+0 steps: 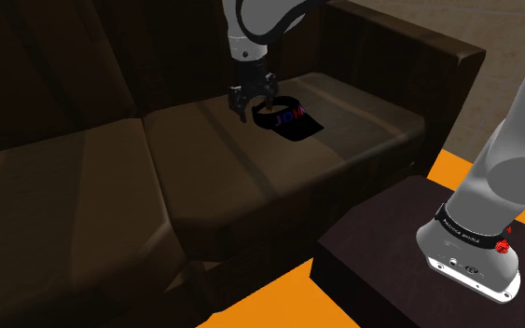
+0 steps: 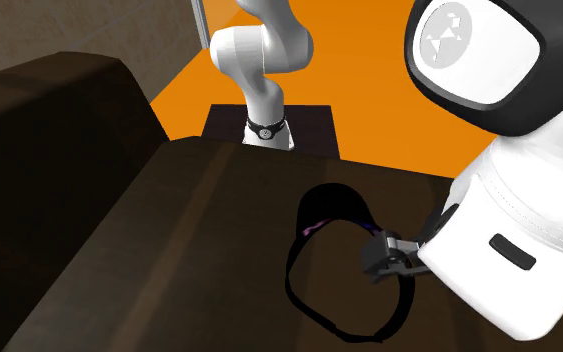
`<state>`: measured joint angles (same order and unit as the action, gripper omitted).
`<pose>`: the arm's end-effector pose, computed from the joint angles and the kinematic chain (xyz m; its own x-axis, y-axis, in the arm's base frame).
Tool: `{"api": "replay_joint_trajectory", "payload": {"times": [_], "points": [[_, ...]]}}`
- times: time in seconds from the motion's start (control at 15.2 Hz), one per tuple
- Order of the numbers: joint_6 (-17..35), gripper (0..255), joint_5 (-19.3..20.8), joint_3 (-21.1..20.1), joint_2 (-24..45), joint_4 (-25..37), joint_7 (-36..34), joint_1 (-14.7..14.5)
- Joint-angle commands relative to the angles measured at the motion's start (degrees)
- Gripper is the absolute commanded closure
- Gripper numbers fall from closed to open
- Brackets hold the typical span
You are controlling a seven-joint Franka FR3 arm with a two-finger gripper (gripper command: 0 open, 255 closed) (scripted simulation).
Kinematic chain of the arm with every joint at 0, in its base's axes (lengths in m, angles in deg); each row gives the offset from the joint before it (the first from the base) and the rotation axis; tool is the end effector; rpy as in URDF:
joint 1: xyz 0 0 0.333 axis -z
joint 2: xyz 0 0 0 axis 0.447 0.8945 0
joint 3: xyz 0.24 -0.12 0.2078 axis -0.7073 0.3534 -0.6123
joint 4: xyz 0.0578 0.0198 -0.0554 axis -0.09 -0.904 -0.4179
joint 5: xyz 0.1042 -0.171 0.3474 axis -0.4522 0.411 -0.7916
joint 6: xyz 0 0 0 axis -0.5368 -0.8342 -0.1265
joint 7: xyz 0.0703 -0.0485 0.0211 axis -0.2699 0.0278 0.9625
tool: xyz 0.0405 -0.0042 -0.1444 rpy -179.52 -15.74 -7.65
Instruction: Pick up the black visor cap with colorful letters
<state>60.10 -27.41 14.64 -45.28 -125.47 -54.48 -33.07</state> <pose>0.5486 0.2288 0.4230 0.9979 -0.0572 -0.0297 -0.0558 -0.9975 0.0442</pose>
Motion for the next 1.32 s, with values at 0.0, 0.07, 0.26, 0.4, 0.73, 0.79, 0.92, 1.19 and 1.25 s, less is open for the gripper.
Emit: {"api": "replay_joint_trajectory", "payload": {"times": [0.0,0.07,0.26,0.4,0.73,0.79,0.92,1.19,1.25], "points": [[0.3,255,0.0,0.0,-0.1,-0.3,0.0,0.0],[0.3,255,0.0,0.0,0.0,-0.3,0.0,0.0],[0.3,255,0.0,0.0,0.0,-0.3,0.0,0.0],[0.3,255,0.0,0.0,0.0,-0.3,0.0,0.0],[-1.1,255,-0.1,0.0,-0.3,0.8,0.1,0.0],[-1.8,255,-0.2,0.0,-0.5,1.4,0.2,0.0],[-3.3,255,-0.3,0.0,-0.8,2.6,0.3,0.0],[-6.2,255,-0.5,-0.1,-1.3,5.1,0.5,0.1],[-7.0,255,-0.6,-0.1,-1.4,5.7,0.5,0.1]]}}
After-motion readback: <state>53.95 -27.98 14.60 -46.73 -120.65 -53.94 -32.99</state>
